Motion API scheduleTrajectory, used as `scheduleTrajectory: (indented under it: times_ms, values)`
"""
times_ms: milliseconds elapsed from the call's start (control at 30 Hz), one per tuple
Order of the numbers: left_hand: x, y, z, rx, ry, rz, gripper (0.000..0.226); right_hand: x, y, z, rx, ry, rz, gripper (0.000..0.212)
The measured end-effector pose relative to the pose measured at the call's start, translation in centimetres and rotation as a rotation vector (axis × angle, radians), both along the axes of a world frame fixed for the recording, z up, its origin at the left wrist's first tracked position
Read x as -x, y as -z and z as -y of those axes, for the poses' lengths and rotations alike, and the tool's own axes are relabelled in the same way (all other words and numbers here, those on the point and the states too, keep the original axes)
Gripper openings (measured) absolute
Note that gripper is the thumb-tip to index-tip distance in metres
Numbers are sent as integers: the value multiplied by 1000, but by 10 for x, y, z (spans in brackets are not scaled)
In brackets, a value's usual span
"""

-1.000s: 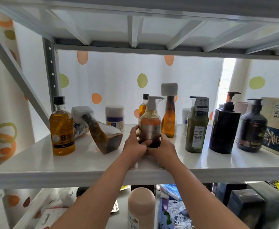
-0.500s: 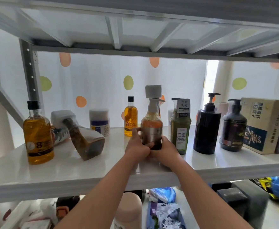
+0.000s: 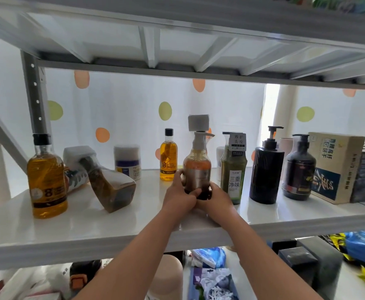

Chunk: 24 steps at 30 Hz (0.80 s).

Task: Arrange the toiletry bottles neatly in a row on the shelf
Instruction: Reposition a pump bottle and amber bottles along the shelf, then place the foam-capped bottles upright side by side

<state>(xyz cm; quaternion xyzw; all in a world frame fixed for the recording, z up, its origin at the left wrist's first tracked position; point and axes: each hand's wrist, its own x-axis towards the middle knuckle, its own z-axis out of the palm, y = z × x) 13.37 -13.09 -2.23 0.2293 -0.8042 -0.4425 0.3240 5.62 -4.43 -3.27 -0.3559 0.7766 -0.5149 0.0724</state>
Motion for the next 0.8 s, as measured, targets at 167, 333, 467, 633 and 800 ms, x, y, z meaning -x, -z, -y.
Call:
scheduleTrajectory:
  times_ms: [167, 333, 467, 633, 800]
  values:
    - [-16, 4, 7, 19, 8, 27, 80, -12, 0, 1, 33, 104, 19, 74]
    - [-58, -2, 25, 81, -178, -46, 43, -45, 5, 12, 163, 399, -172, 70]
    - [-94, -9, 42, 111, -280, -115, 28, -80, 8, 35, 249, 400, -347, 52]
    - [-129, -13, 65, 80, -343, -179, 24, -119, 3, 72, 274, 218, -335, 39]
    - [-145, -14, 92, -57, -361, -201, 32, -134, -8, 101, 241, 102, -301, 40]
